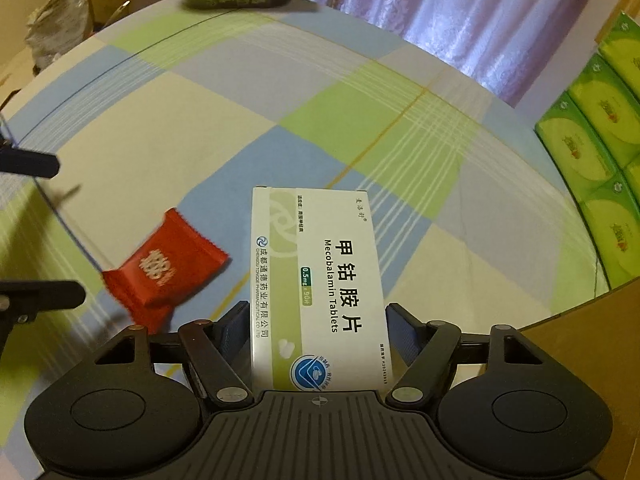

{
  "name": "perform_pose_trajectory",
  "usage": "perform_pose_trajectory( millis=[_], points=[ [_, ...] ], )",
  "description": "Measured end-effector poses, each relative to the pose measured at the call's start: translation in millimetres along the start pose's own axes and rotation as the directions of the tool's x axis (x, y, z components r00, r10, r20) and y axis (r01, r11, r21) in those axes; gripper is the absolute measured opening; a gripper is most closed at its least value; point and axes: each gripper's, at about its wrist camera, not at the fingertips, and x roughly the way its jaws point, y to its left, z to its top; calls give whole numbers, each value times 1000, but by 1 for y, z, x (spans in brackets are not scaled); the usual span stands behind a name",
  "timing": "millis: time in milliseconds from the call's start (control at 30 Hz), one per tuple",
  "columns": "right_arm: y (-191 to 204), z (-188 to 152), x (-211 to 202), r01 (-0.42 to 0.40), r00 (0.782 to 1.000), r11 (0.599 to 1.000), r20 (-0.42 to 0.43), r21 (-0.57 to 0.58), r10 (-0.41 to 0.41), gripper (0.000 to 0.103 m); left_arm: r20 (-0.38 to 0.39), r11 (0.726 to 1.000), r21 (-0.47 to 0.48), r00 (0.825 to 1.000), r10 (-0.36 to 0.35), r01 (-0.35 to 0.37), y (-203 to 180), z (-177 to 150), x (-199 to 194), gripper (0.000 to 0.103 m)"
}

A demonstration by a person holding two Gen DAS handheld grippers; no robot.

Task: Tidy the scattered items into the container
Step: 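Grasp the white medicine box with the right tool while the left tool grasps the red candy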

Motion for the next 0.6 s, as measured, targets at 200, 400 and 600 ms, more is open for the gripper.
perform_pose_trajectory(
  millis=[200,400,600],
  points=[
    [31,-8,-10,-37,999,997,9,-68,38,74,-24,1000,-2,1000,-21,21,8,-7,-10,101],
    [73,-29,-29,-88,996,989,15,-117,90,74,-59,998,-26,997,-53,51,11,-24,-34,101],
    [117,-60,-52,-136,990,983,23,-125,140,74,-70,994,-60,993,-96,92,0,-51,-60,101]
  ],
)
